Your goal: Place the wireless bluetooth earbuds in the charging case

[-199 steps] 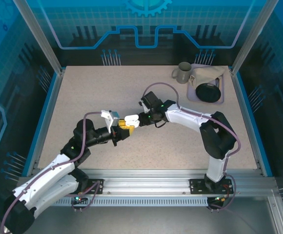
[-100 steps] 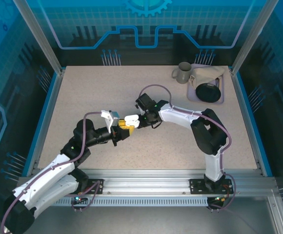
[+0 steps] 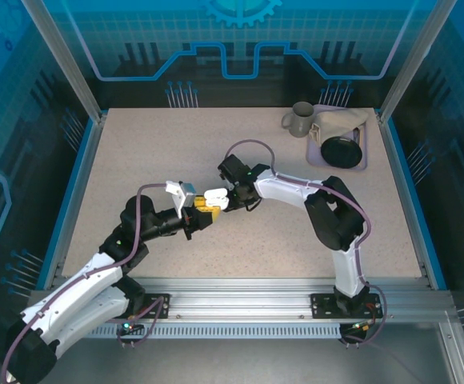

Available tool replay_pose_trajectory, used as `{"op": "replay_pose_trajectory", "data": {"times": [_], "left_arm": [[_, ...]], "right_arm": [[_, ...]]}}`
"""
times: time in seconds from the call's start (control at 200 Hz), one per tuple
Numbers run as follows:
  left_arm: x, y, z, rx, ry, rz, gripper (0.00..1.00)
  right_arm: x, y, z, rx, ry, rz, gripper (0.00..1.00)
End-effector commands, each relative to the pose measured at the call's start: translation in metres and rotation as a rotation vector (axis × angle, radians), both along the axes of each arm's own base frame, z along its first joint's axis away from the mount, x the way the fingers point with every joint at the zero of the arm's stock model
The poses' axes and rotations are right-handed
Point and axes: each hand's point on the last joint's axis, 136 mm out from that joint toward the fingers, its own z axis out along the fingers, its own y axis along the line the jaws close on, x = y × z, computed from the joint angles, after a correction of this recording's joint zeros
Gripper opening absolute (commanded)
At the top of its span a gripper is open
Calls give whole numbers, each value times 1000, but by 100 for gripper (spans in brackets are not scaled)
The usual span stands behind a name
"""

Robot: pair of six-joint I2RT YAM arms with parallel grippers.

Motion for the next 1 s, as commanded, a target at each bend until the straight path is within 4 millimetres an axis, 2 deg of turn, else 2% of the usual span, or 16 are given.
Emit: {"op": "replay_pose_trajectory", "data": {"times": [0.0, 0.28, 0.445, 0.705, 0.996], "left_arm": [[-2, 2, 4, 8, -33, -6, 0], [-3, 2, 4, 9, -34, -9, 0], [-3, 2, 3, 10, -32, -8, 0], [-2, 2, 2, 13, -31, -6, 0], [-2, 3, 1, 17, -32, -3, 0]], "right_arm": [[-6, 0, -10, -55, 19, 6, 47], [-4, -8, -21, -112, 19, -8, 47], [-1, -19, -24, -174, 3, -27, 46], [9, -37, -22, -281, -44, -53, 44], [8, -37, -16, -284, -43, -6, 44]]}}
